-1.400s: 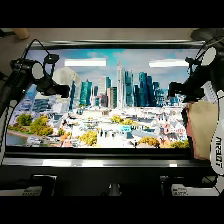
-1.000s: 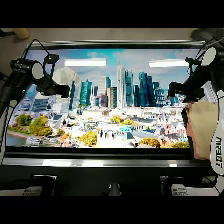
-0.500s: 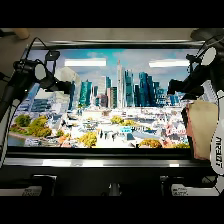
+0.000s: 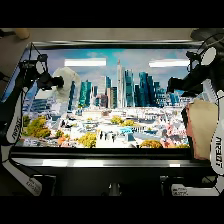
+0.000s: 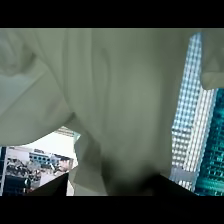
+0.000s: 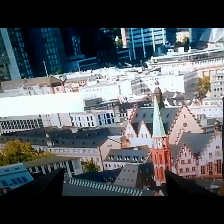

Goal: Fold the shirts.

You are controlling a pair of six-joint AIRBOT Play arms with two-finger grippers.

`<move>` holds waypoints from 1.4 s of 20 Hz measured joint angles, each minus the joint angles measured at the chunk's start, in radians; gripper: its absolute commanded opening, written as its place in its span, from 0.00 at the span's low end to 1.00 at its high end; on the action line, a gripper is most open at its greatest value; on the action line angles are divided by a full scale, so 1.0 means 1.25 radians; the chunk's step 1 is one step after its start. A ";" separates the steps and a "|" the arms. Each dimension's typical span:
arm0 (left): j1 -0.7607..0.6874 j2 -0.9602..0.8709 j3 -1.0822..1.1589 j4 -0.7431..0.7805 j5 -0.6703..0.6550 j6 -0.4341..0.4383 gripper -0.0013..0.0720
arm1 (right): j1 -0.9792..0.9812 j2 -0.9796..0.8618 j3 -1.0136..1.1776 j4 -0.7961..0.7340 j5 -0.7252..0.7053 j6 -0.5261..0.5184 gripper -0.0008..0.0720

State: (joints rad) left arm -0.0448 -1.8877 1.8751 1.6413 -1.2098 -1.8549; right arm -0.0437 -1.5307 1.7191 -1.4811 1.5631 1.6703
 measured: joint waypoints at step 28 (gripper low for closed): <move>-0.558 0.235 -0.229 -0.142 0.047 0.089 1.00 | 0.000 0.361 -0.213 0.016 0.110 -0.020 0.90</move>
State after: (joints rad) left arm -0.7429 -1.5936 1.5883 1.4635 -1.1507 -1.7435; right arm -0.0437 -1.0790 1.4528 -1.4605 1.7012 1.6459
